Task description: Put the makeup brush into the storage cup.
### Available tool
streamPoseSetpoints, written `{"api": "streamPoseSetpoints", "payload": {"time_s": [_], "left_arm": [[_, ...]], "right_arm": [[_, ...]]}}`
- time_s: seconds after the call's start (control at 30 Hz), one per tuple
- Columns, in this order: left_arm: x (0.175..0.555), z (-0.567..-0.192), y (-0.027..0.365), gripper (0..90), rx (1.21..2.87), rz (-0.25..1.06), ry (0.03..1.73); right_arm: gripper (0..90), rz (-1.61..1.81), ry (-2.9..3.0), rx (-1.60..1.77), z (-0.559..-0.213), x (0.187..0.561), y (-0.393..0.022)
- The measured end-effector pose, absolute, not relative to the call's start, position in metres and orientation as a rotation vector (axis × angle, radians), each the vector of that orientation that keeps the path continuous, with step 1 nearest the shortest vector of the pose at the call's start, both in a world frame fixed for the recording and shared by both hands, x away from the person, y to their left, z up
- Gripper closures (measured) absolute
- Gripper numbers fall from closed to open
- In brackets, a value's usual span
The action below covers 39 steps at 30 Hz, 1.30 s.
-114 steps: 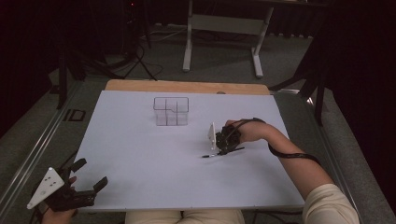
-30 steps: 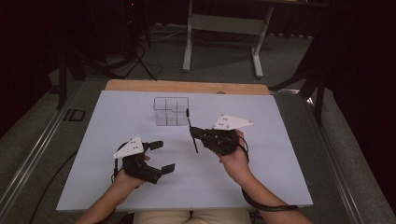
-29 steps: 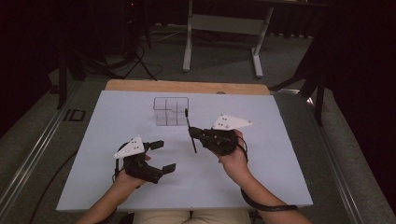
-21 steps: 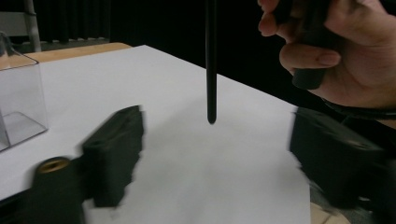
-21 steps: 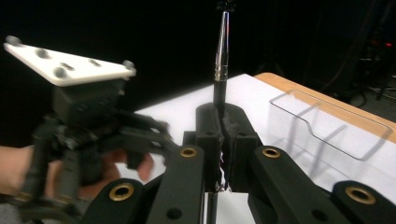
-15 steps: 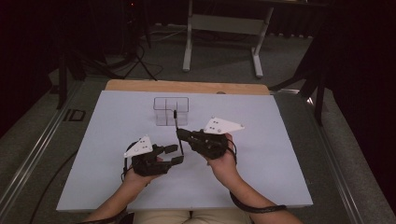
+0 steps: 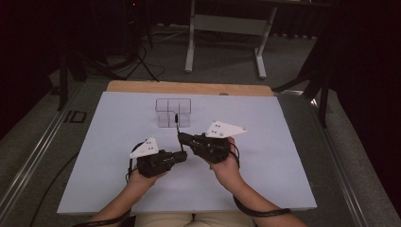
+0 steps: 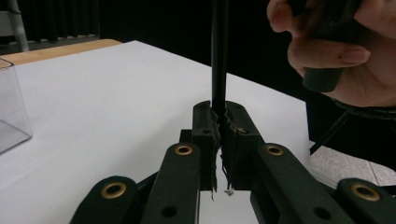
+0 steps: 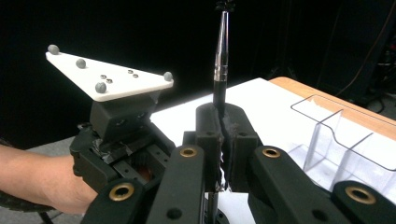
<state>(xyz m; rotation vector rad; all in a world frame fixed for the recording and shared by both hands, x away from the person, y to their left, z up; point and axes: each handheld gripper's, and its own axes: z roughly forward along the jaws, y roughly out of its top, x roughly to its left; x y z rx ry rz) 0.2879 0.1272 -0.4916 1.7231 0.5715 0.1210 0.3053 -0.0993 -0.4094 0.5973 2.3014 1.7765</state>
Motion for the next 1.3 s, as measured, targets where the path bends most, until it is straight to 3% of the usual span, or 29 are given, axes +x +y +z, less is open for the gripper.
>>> {"api": "streamPoseSetpoints", "payload": {"time_s": [0.3, 0.53, 1.3], "left_arm": [[0.288, -0.492, 0.129, 86.8, 1.81, 0.104, 0.566], [0.29, -0.492, 0.131, 86.8, 1.821, 0.1, 0.567], [0.292, -0.493, 0.133, 86.1, 1.819, 0.07, 0.569]], "right_arm": [[84.1, 1.746, 2.382, 0.582, -0.412, 0.308, -0.106], [76.3, 1.736, 2.414, 0.586, -0.42, 0.309, -0.106], [86.0, 1.718, 2.456, 0.557, -0.439, 0.309, -0.102]]}}
